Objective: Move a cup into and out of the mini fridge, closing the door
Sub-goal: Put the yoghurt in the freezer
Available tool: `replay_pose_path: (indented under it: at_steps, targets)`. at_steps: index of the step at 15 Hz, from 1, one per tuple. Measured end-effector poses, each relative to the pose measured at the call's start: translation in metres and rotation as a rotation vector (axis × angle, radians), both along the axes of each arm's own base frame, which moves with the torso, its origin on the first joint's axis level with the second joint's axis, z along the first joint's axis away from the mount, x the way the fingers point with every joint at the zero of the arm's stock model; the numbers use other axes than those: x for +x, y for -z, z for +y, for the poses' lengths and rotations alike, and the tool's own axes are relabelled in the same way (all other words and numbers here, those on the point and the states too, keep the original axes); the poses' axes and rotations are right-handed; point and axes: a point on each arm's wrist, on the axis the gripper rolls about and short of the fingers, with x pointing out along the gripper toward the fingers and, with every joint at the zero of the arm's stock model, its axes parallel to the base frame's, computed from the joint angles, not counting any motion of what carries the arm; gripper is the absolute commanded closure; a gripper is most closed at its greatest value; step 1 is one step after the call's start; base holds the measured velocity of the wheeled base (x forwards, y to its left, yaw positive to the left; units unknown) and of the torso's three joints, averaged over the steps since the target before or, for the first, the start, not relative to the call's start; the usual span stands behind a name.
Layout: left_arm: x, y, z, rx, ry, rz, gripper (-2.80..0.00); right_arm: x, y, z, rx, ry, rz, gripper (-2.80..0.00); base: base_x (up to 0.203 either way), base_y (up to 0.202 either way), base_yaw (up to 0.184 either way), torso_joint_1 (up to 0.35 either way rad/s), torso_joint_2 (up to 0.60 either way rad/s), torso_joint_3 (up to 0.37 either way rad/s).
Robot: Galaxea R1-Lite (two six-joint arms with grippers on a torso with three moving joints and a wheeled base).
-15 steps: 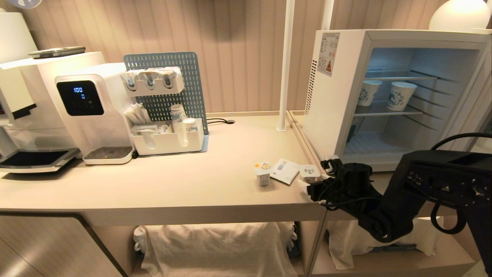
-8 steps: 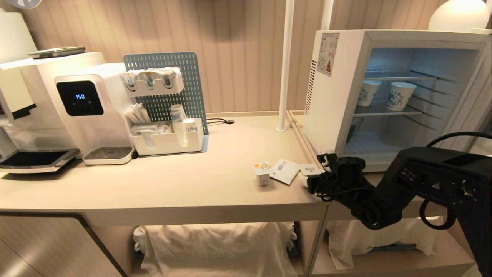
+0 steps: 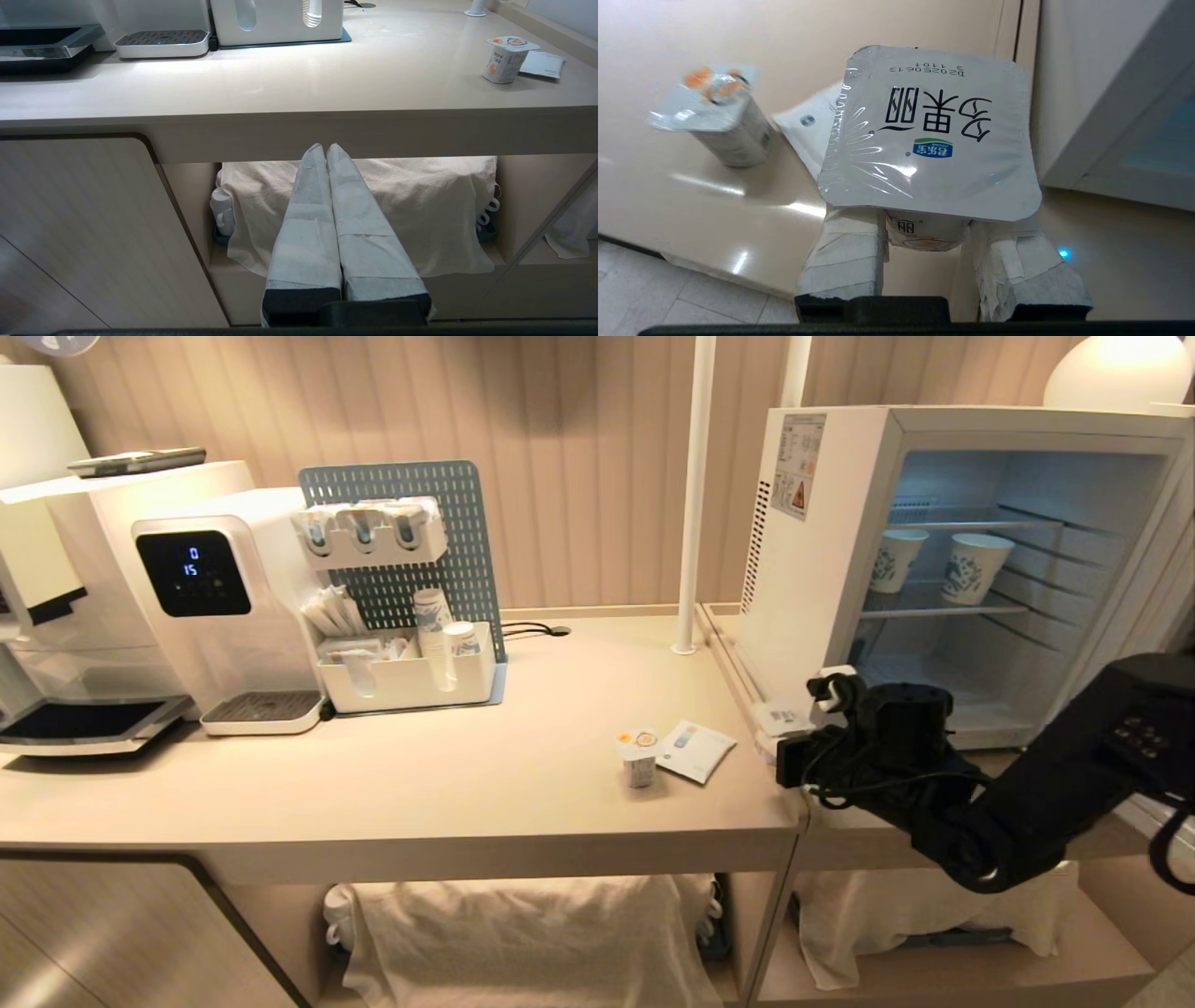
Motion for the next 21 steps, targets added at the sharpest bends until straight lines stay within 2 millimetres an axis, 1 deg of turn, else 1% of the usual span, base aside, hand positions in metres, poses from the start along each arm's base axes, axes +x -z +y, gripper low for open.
replay_pose_path:
  at_steps: [1,3,6,8,10,11,13,15,17,18,19,20,21]
  targets:
    - [0.0,0.0,0.0,0.0,0.0,0.0,0.0,-0.013,-0.018,-0.003,0.004,0.008,-0.025,0.0,0.0,0.0,0.0,0.0,0.0,0.0]
    - [0.0,0.0,0.0,0.0,0.001,0.0,0.0,-0.046,-0.057,-0.011,0.004,0.058,-0.08,0.0,0.0,0.0,0.0,0.0,0.0,0.0]
    - [0.0,0.0,0.0,0.0,0.0,0.0,0.0,-0.108,-0.109,-0.032,-0.038,0.238,-0.15,0.0,0.0,0.0,0.0,0.0,0.0,0.0]
    - [0.0,0.0,0.0,0.0,0.001,0.0,0.0,-0.156,-0.133,-0.052,-0.085,0.421,-0.184,0.0,0.0,0.0,0.0,0.0,0.0,0.0]
    - [0.0,0.0,0.0,0.0,0.0,0.0,0.0,-0.207,-0.147,-0.078,-0.127,0.631,-0.205,0.0,0.0,0.0,0.0,0.0,0.0,0.0]
    - [0.0,0.0,0.0,0.0,0.001,0.0,0.0,-0.233,-0.149,-0.091,-0.145,0.731,-0.215,0.0,0.0,0.0,0.0,0.0,0.0,0.0]
    - [0.0,0.0,0.0,0.0,0.001,0.0,0.0,-0.282,-0.141,-0.109,-0.172,0.85,-0.228,0.0,0.0,0.0,0.0,0.0,0.0,0.0]
    - [0.0,0.0,0.0,0.0,0.0,0.0,0.0,-0.324,-0.119,-0.117,-0.185,0.901,-0.233,0.0,0.0,0.0,0.0,0.0,0.0,0.0]
    - [0.0,0.0,0.0,0.0,0.001,0.0,0.0,-0.36,-0.086,-0.12,-0.185,0.926,-0.24,0.0,0.0,0.0,0.0,0.0,0.0,0.0]
    - [0.0,0.0,0.0,0.0,0.001,0.001,0.0,-0.371,-0.07,-0.12,-0.168,0.909,-0.258,0.0,0.0,0.0,0.0,0.0,0.0,0.0]
    - [0.0,0.0,0.0,0.0,0.001,0.0,0.0,-0.378,-0.055,-0.119,-0.129,0.861,-0.301,0.0,0.0,0.0,0.0,0.0,0.0,0.0]
    - [0.0,0.0,0.0,0.0,0.001,0.0,0.0,-0.381,-0.044,-0.117,-0.081,0.775,-0.358,0.0,0.0,0.0,0.0,0.0,0.0,0.0]
    - [0.0,0.0,0.0,0.0,0.001,0.0,0.0,-0.381,-0.038,-0.114,-0.042,0.666,-0.406,0.0,0.0,0.0,0.0,0.0,0.0,0.0]
